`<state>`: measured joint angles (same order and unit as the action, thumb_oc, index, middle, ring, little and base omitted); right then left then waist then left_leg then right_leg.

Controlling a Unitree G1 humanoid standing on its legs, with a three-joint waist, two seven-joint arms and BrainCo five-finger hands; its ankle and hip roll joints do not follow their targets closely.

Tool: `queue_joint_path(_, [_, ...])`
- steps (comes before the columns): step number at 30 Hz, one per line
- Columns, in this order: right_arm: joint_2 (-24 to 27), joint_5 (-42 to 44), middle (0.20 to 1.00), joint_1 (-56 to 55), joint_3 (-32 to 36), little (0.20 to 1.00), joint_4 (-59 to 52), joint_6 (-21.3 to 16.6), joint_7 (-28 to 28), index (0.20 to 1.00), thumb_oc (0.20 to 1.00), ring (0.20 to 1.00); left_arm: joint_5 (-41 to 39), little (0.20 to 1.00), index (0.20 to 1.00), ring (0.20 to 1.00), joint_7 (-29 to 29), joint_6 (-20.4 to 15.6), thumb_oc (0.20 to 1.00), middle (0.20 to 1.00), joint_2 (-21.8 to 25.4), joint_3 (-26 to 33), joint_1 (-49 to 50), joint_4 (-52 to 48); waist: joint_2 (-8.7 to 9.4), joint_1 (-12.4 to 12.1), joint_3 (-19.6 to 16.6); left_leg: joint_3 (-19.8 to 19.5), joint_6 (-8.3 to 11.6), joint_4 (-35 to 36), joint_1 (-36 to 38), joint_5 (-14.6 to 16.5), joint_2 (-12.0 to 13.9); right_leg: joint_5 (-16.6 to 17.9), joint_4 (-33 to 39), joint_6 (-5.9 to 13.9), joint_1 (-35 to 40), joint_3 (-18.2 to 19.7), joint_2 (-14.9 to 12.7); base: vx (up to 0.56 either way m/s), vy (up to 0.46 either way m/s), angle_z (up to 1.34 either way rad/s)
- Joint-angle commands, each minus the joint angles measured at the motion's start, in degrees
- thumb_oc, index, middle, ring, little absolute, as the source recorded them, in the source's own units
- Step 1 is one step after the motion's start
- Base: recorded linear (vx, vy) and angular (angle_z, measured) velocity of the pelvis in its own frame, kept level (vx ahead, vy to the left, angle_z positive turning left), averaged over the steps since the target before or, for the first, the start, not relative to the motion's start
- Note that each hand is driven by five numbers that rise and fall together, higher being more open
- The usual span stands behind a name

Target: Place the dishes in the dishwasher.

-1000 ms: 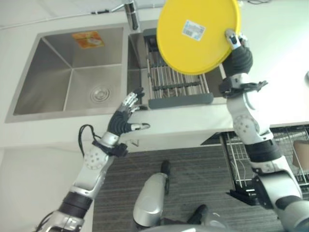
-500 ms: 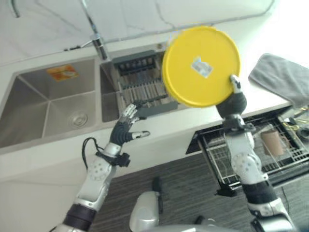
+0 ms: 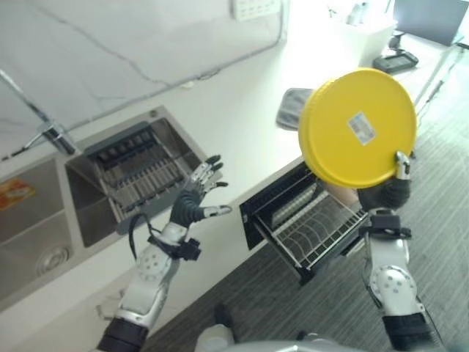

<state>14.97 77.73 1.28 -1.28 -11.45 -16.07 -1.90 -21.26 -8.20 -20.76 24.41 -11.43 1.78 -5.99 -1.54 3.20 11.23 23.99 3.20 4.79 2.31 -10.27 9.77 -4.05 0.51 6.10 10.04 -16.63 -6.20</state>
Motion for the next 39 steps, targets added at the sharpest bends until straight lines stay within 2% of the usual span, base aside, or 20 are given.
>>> queue_joint_path(1, [-0.6, 0.4, 0.200, 3.4, 3.8, 0.200, -5.1, -3.3, -1.8, 0.200, 0.200, 0.200, 0.1, 1.000, 1.000, 1.000, -0.5, -2.2, 1.000, 1.000, 0.6, 0.1, -2.8, -0.8, 0.39, -0.1, -0.9, -0.2, 2.59, -2.5, 1.8, 5.3, 2.3, 0.6, -2.8, -0.91, -3.5, -3.4, -1.0, 0.06, -0.083, -0.29])
queue_joint_path(2, [-0.3, 0.1, 0.200, 2.6, 4.5, 0.200, -4.5, -3.3, -1.7, 0.200, 0.200, 0.200, 0.1, 1.000, 1.000, 1.000, -0.6, -2.1, 1.000, 1.000, 0.6, -0.1, -2.6, -0.8, 0.46, 0.6, -1.1, -0.3, 3.21, -2.5, 2.6, 6.2, 2.5, 0.2, -2.5, -0.47, -3.2, -2.6, -1.1, 0.00, -0.073, -0.22])
queue_joint_path(3, [-0.2, -0.1, 0.200, 2.5, 4.7, 0.200, -4.4, -3.2, -1.7, 0.200, 0.200, 0.200, 0.1, 1.000, 1.000, 1.000, -0.7, -2.1, 1.000, 1.000, 0.6, 0.0, -2.6, -0.8, 0.48, 0.7, -1.0, 0.5, 2.78, -2.8, 2.2, 5.5, 2.7, 1.0, -2.5, -0.89, -3.6, -3.0, -1.1, 0.06, -0.066, -0.18])
queue_joint_path(4, [0.0, -0.2, 0.200, 2.1, 4.9, 0.200, -4.2, -3.0, -1.9, 0.200, 0.200, 0.200, 0.0, 1.000, 1.000, 1.000, -0.7, -2.1, 1.000, 1.000, 0.6, -0.2, -2.5, -0.8, 0.50, 1.0, -1.2, 0.0, 3.33, -2.8, 2.8, 6.4, 2.7, 0.4, -2.4, -0.45, -3.2, -2.4, -1.3, 0.00, -0.040, -0.35])
queue_joint_path(10, [0.9, -4.4, 0.200, -0.1, 5.3, 0.200, -1.2, -2.8, 0.5, 0.200, 0.200, 0.200, 0.4, 1.000, 1.000, 1.000, -1.1, -2.4, 1.000, 1.000, 0.4, -1.0, -2.5, -0.5, 0.53, 2.6, -1.5, 0.8, 3.24, -4.4, 3.2, 7.6, 3.0, 0.9, -2.0, -0.67, -3.8, -1.3, -1.5, 0.03, -0.038, -0.19])
queue_joint_path(13, [0.7, -7.7, 0.200, -0.9, 5.0, 0.200, 0.6, -2.7, 2.8, 0.200, 0.200, 0.200, 0.3, 1.000, 1.000, 1.000, -1.0, -2.3, 1.000, 1.000, 0.5, -1.3, -2.8, -0.1, 0.38, 2.9, -1.7, 0.6, 3.04, -4.6, 3.3, 8.1, 2.8, 1.0, -2.0, -0.66, -3.9, -1.2, -1.7, 0.05, 0.006, -0.04])
queue_joint_path(14, [0.6, -9.1, 0.200, -1.2, 4.5, 0.200, 1.7, -1.6, 4.1, 0.200, 0.200, 0.200, 0.0, 1.000, 1.000, 1.000, -1.3, -2.2, 1.000, 1.000, 0.6, -1.3, -2.8, 0.2, 0.26, 2.9, -1.6, 0.5, 2.89, -4.6, 3.5, 8.3, 2.6, 1.1, -2.0, -0.59, -4.0, -1.1, -1.9, 0.06, 0.011, -0.01])
queue_joint_path(16, [0.0, -8.7, 0.200, -1.8, 3.3, 0.200, 3.4, -0.1, 4.3, 0.200, 0.200, 0.200, -0.2, 1.000, 1.000, 1.000, -1.8, -2.2, 1.000, 1.000, 0.8, -1.3, -2.5, 0.1, 0.10, 2.9, -1.5, 0.4, 2.62, -4.6, 3.9, 8.7, 2.2, 1.3, -2.0, -0.37, -4.1, -1.2, -2.2, 0.05, 0.008, -0.01])
queue_joint_path(23, [-1.2, -10.0, 0.200, -3.1, 0.5, 0.200, 5.9, 1.3, 5.0, 0.200, 0.200, 0.200, 0.0, 1.000, 1.000, 1.000, -3.0, -1.8, 1.000, 1.000, 1.4, -1.5, -1.5, -0.4, -0.29, 2.5, -0.6, 0.3, 1.40, -4.5, 3.5, 8.7, 1.0, 2.6, -2.3, 0.02, -5.5, -1.6, -3.1, 0.01, 0.002, -0.02])
queue_joint_path(31, [-1.1, -11.2, 0.200, -0.2, -1.8, 0.200, 9.4, 1.9, 6.3, 0.200, 0.200, 0.200, 0.9, 1.000, 1.000, 1.000, -3.5, -2.5, 1.000, 1.000, 2.8, -3.3, -3.5, -0.3, -1.77, 1.5, 2.0, -1.2, 0.48, -5.9, 0.5, 9.5, -0.3, 3.2, -4.9, 1.39, -9.0, -1.9, -5.6, -0.03, 0.018, 0.01])
queue_joint_path(36, [-0.7, -11.1, 0.200, 5.0, -2.1, 0.200, 11.5, 1.9, 8.5, 0.200, 0.200, 0.200, 1.0, 1.000, 1.000, 1.000, -3.3, -3.6, 1.000, 1.000, 3.0, -5.1, -5.9, -0.7, -3.87, 0.8, 5.8, -2.0, -0.16, -6.9, -2.0, 9.6, -1.4, 3.4, -7.1, 2.10, -11.9, -1.6, -7.8, -0.09, 0.091, 0.02])
queue_joint_path(39, [-0.3, -11.7, 0.200, 6.4, -1.7, 0.200, 11.8, 1.9, 9.5, 0.200, 0.200, 0.200, 0.6, 1.000, 1.000, 1.000, -4.2, -3.0, 1.000, 1.000, 3.0, -5.6, -6.6, -0.8, -4.46, 0.6, 6.7, -2.2, -0.35, -7.0, -2.4, 9.6, -1.8, 3.4, -7.6, 2.31, -12.5, -1.5, -8.2, -0.03, 0.062, 0.02])
